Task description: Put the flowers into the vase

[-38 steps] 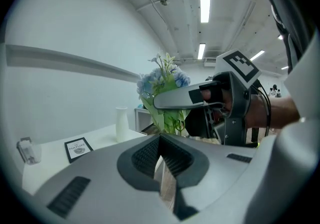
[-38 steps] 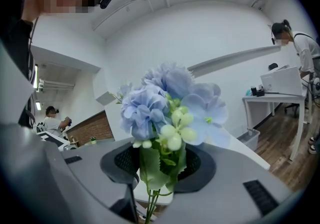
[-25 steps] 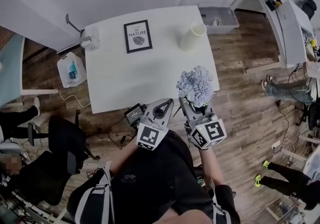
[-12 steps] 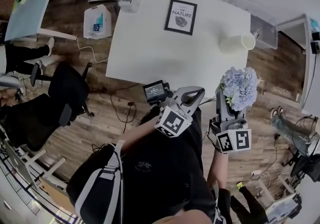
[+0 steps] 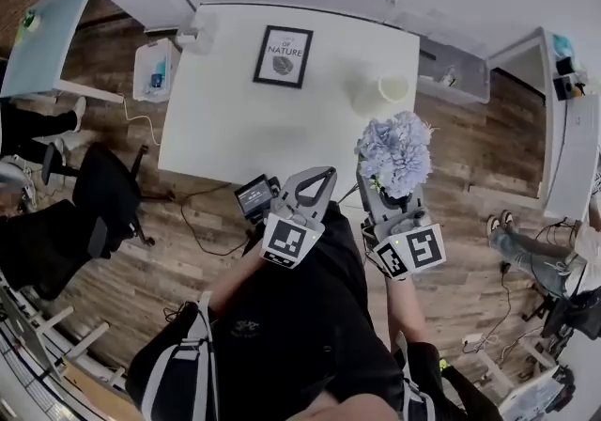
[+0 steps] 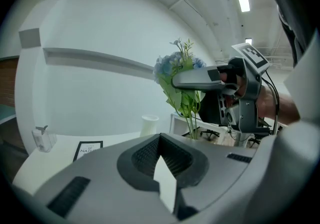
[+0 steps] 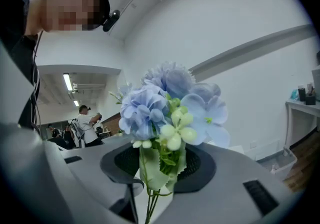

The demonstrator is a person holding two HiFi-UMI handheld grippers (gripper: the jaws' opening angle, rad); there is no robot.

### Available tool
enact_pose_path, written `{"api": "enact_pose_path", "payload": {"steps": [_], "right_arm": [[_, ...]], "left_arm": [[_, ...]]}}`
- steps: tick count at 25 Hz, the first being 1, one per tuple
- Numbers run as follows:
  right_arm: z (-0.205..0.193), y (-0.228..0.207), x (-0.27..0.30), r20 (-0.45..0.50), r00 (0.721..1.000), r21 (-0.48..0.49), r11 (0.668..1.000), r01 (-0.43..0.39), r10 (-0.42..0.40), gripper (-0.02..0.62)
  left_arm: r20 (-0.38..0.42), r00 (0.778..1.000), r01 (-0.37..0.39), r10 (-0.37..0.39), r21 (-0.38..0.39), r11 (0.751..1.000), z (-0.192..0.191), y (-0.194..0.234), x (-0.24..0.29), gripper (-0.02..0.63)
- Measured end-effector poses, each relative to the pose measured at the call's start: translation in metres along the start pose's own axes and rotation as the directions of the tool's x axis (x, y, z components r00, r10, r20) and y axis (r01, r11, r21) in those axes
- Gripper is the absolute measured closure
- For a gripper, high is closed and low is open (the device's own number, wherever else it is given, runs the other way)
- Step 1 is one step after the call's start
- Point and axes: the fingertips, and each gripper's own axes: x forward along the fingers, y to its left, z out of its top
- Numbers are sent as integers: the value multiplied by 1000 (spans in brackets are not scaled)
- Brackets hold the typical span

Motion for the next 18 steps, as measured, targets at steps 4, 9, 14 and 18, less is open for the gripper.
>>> {"api": "enact_pose_path", "payload": {"steps": [4, 9, 14, 18], "right_arm": [[20, -24, -8, -27, 995, -9, 995, -97, 96, 419], [88, -45, 1, 54, 986, -122, 981, -149, 156, 419], [154, -64, 15, 170, 975, -253, 963, -96, 142, 419], [181, -79, 30, 238, 964, -293, 955, -47, 121, 419]], "left_arm": [[-16, 998, -54, 54, -2, 999, 1, -19, 17, 595], [-25, 995, -100, 100, 7, 995, 1, -20, 19, 595], [-18, 991, -134, 134, 0, 991, 2, -11, 17, 595], [-13, 988, -153, 152, -15, 988, 1, -2, 13, 595]]}}
